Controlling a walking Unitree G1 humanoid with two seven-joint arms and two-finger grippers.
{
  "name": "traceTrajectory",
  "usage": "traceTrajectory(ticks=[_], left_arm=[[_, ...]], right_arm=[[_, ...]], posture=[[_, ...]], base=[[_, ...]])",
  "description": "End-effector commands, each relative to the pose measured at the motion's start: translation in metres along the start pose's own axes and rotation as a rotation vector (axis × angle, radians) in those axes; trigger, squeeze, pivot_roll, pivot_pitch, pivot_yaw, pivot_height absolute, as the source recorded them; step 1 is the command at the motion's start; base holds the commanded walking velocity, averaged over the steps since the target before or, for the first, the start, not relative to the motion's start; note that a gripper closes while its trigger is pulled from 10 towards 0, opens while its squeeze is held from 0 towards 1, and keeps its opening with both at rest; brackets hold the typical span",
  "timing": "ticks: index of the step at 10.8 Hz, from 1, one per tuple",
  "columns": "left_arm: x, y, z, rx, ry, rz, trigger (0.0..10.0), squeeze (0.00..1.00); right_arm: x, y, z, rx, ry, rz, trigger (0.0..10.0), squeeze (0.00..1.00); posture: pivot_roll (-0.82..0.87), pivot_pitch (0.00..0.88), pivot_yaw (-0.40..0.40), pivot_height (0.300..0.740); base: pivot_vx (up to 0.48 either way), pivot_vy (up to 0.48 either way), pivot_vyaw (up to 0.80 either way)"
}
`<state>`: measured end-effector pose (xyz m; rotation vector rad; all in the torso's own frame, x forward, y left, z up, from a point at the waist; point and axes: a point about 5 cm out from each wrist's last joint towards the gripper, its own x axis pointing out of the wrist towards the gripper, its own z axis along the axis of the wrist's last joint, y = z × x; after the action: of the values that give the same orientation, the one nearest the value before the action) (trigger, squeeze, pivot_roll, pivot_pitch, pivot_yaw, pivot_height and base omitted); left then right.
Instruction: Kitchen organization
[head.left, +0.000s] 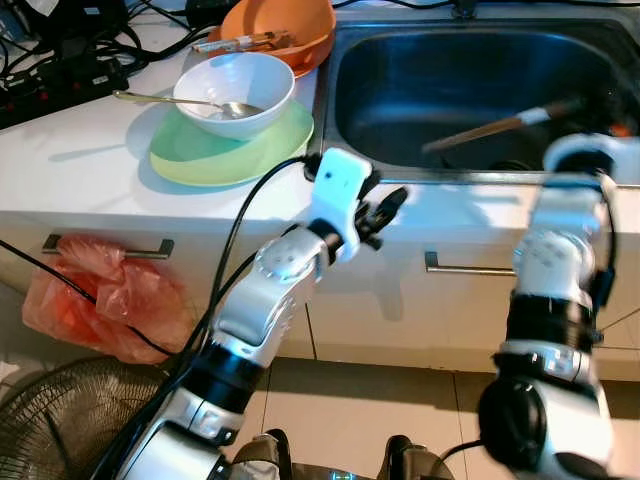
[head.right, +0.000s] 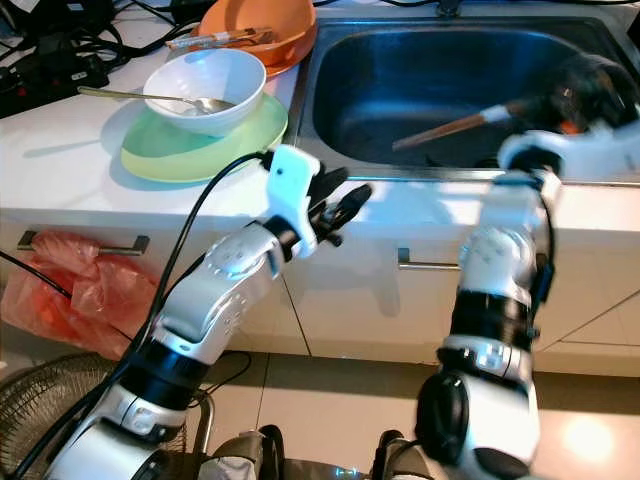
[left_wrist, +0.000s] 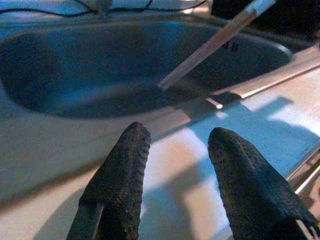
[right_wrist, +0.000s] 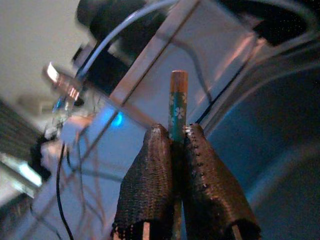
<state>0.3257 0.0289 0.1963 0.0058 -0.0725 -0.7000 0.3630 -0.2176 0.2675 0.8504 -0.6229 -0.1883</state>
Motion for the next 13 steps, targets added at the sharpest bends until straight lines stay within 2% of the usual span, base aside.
traceTrajectory(ticks=[1, 2, 8, 11, 13], left_arm=[[-0.004, 0.004, -0.007, 0.019, 0.021, 0.015, 10.0, 0.0], [-0.006, 0.004, -0.01, 0.036, 0.03, 0.017, 10.0, 0.0], [-0.012, 0.001, -0.015, 0.102, 0.035, 0.023, 10.0, 0.0], [-0.013, 0.0, -0.017, 0.127, 0.039, 0.026, 10.0, 0.0], [-0.015, 0.0, -0.018, 0.143, 0.043, 0.033, 10.0, 0.0]], right_arm=[[0.002, 0.009, -0.007, -0.058, 0.023, 0.052, 10.0, 0.0], [0.005, 0.011, -0.015, -0.12, 0.053, 0.079, 10.0, 0.0], [0.004, 0.033, -0.063, -0.355, 0.214, 0.299, 10.0, 0.0], [-0.005, 0.029, -0.082, -0.432, 0.292, 0.345, 10.0, 0.0], [-0.016, 0.017, -0.096, -0.438, 0.359, 0.308, 10.0, 0.0]], posture=[[0.11, 0.182, 0.073, 0.74], [0.12, 0.181, 0.07, 0.74], [0.14, 0.183, 0.06, 0.74], [0.15, 0.183, 0.059, 0.74], [0.16, 0.187, 0.057, 0.74]], base=[[0.0, 0.0, 0.0], [0.0, 0.0, 0.0], [0.0, 0.0, 0.0], [0.0, 0.0, 0.0], [0.0, 0.0, 0.0]])
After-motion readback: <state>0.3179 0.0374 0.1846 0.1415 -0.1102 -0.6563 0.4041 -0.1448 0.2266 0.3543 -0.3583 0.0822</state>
